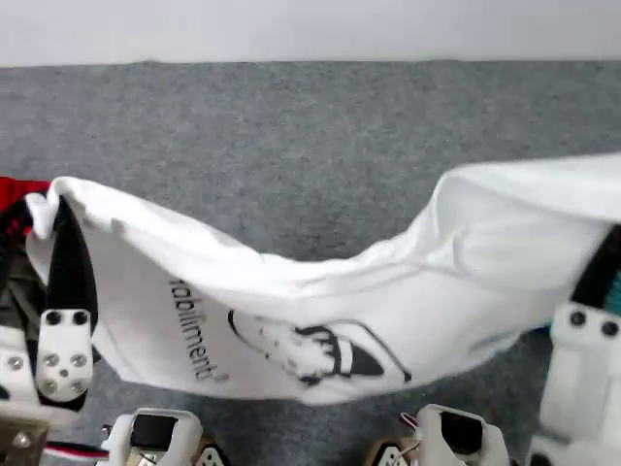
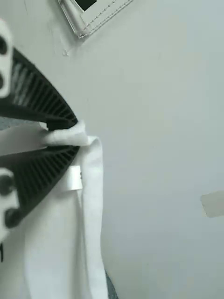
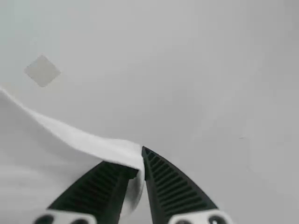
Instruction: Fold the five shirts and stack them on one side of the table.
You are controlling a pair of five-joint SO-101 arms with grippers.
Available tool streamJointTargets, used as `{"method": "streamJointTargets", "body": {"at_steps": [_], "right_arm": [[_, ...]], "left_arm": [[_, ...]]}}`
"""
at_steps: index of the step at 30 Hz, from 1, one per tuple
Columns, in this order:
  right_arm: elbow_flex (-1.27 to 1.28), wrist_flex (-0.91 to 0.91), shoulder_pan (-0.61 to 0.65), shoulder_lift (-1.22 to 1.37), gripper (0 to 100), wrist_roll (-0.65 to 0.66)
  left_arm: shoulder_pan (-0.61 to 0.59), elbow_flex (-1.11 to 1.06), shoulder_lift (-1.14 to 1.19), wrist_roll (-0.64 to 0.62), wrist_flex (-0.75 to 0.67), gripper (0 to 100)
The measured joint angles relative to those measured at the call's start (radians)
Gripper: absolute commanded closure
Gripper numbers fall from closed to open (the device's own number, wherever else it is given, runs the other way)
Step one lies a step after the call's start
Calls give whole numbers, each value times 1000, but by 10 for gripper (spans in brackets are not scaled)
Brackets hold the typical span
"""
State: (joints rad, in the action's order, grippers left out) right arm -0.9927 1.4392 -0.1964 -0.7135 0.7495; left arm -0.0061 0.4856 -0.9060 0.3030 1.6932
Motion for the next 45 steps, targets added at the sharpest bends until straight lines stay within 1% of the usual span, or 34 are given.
{"method": "streamJointTargets", "body": {"at_steps": [4,6,9,12,14,17,20,22,27,32,36,40,45], "right_arm": [[11,6,0,-2,988,23],[20,6,0,5,988,23],[80,6,0,6,988,23],[198,6,9,58,988,23],[292,6,44,127,988,21],[425,-3,84,229,988,23],[540,-83,100,304,988,17],[605,-166,100,350,988,-5],[726,-356,109,453,988,-35],[772,-574,110,569,988,-38],[773,-730,123,658,988,-38],[773,-844,129,712,988,-38],[773,-976,144,741,988,-18]], "left_arm": [[2,-6,0,0,14,994],[0,-51,0,0,14,994],[2,-170,3,0,14,994],[3,-345,35,0,-11,994],[3,-480,77,0,-74,994],[-18,-672,149,0,-224,994],[-46,-806,227,0,-400,994],[-66,-838,299,0,-496,994],[-106,-832,497,0,-651,994],[-115,-704,709,0,-747,994],[-115,-543,885,0,-761,994],[-115,-374,1033,0,-761,994],[-115,-198,1146,0,-760,994]]}}
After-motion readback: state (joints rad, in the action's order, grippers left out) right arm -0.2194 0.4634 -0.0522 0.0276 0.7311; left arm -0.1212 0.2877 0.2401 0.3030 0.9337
